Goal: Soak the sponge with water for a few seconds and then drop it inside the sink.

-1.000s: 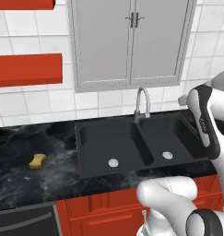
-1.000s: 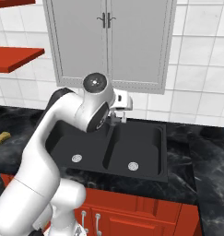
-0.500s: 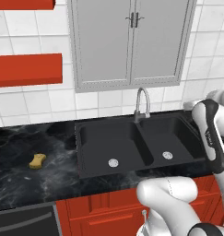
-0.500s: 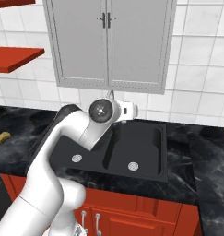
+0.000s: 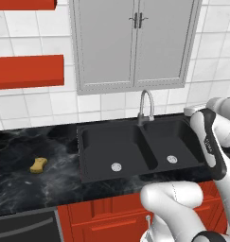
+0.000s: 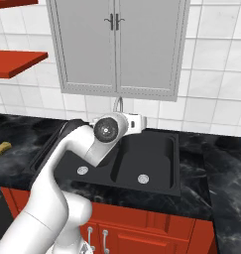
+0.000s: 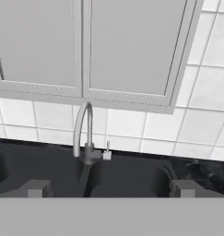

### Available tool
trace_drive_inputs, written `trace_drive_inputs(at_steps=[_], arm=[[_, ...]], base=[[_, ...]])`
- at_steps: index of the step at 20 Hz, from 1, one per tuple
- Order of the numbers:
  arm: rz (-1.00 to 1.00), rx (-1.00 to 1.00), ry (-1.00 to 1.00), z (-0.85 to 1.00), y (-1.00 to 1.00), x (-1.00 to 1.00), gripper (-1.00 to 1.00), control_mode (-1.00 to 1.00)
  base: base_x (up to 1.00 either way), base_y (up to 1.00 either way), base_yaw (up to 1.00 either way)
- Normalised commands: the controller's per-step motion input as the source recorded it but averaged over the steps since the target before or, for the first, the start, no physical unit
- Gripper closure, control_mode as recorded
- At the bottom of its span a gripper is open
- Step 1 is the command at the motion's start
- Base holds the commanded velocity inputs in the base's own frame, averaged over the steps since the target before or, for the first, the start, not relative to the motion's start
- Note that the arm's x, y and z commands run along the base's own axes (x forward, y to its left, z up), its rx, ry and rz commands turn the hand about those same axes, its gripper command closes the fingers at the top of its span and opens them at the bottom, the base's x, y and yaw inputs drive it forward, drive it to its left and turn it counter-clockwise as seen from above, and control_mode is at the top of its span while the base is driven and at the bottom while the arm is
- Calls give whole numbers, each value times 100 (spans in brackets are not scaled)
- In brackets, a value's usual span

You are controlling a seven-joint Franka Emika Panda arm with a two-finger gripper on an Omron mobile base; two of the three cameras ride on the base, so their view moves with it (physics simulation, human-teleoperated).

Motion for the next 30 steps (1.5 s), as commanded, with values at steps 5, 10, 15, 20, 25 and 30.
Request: trace_drive_inputs(at_steps=[5, 10, 15, 20, 25, 30], arm=[[0, -1, 0, 0, 0, 9, -100, -100], [2, 0, 0, 0, -2, 0, -100, -100], [6, 0, 0, 0, 0, 0, -100, -100], [12, 0, -4, -3, 0, 0, -100, -100], [13, 0, -5, -8, 0, 0, -100, -100], [12, 0, 0, -2, 0, 1, -100, -100]], base=[[0, 0, 0], [0, 0, 0], [0, 0, 0], [0, 0, 0], [0, 0, 0], [0, 0, 0]])
